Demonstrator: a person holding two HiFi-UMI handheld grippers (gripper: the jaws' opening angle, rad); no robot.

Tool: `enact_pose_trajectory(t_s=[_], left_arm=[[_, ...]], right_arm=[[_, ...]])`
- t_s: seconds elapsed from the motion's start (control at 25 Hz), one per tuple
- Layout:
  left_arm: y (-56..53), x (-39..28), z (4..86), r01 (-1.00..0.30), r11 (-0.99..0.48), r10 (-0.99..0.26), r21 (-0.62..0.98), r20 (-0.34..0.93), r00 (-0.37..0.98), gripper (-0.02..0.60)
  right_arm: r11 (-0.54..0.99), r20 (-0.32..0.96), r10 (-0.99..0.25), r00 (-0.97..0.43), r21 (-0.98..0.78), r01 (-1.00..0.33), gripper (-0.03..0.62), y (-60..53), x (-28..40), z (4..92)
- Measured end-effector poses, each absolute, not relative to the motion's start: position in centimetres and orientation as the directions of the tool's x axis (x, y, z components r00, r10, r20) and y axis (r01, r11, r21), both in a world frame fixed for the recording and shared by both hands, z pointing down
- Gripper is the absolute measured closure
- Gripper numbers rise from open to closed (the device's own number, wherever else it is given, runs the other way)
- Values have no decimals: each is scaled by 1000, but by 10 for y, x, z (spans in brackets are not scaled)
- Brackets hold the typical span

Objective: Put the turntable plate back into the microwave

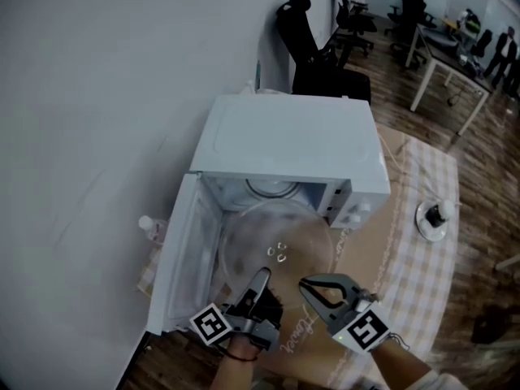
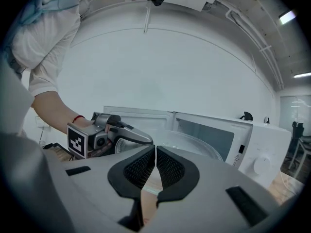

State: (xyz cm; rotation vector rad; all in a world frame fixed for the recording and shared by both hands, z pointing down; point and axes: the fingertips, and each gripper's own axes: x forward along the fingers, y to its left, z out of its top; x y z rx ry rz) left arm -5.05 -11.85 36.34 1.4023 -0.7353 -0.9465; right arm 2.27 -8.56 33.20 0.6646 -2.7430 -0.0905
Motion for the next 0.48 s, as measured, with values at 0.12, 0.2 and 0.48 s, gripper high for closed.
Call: enact_pose_trajectory(t_s=[0.12, 0.2, 0.48], left_arm=[[-127, -57, 372, 107, -65, -876, 992, -108, 470, 563], [-133, -61, 376, 104, -68, -874, 992, -110, 473, 563], [-163, -64, 388, 91, -99, -861, 991, -131, 491, 563]], right_arm=[[885, 292, -465, -836, 148, -441, 560, -93, 15, 339], [888, 284, -460, -841, 168, -429, 560, -98, 10, 341], [907, 369, -402, -838, 284, -310, 560, -117, 0, 362]])
